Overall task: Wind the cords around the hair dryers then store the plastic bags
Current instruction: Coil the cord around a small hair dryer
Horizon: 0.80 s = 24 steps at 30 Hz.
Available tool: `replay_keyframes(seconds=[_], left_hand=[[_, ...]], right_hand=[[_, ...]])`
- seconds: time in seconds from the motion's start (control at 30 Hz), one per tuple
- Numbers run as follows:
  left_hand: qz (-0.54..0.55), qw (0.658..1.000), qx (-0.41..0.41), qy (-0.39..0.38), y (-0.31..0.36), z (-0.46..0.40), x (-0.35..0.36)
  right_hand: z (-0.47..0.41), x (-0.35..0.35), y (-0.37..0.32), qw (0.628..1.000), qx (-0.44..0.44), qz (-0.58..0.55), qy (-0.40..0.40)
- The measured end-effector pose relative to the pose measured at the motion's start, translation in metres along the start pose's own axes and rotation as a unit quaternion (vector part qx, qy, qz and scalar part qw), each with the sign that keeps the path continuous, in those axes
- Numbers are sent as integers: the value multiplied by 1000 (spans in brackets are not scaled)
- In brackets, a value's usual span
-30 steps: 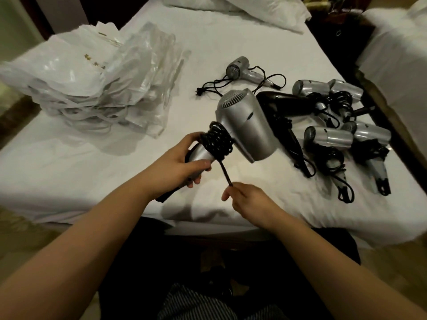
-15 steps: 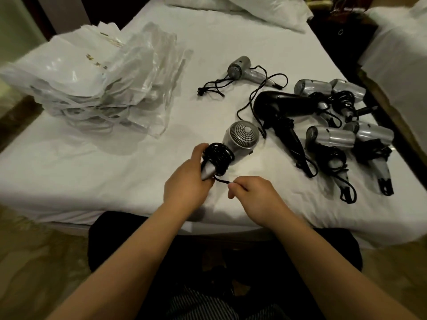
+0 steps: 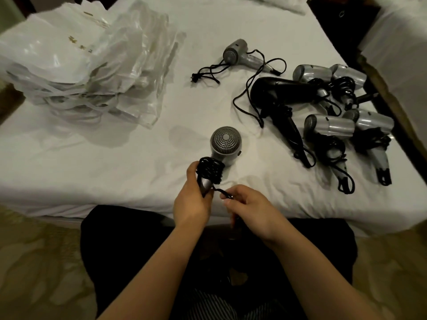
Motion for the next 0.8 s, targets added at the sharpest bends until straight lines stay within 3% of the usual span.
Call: replay_keyframes(seconds=[0.07, 0.17, 0.23, 0.37, 0.5, 0.63, 0.7, 0.8], left_hand=[[-16, 1000, -2, 10, 0, 1, 0], [-45, 999, -22, 1, -2, 3, 4], [-63, 998, -16, -2, 3, 6, 4], [-149, 982, 57, 102, 20, -3, -21], [-153, 965, 58, 204, 20, -13, -40], [-203, 978, 6, 56, 20, -15, -2], [-197, 980, 32, 1, 23, -4, 24], [-36, 998, 39, -39, 19, -7, 36]], right_hand=[[0, 0, -10, 1000, -6, 7, 14], [-1, -12, -29, 985, -58, 129, 103], [-1, -14, -38, 977, -88, 140, 132], [-8, -10, -41, 987, -104, 38, 116], [-18, -8, -23, 989, -43, -112, 81], [-33, -5, -9, 988, -1, -129, 84], [-37, -6, 0, 987, 20, -137, 79], [-34, -11, 10, 967, 32, -252, 31]])
Point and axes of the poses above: each hand's wrist, its own z-axis away from the middle knuckle, its own x-axis out of the palm, y = z × x, the point moved 9 cm from there along -z, towards the middle knuckle, and after that the axes turned 10 degrees about -z, right-handed, at the moved point
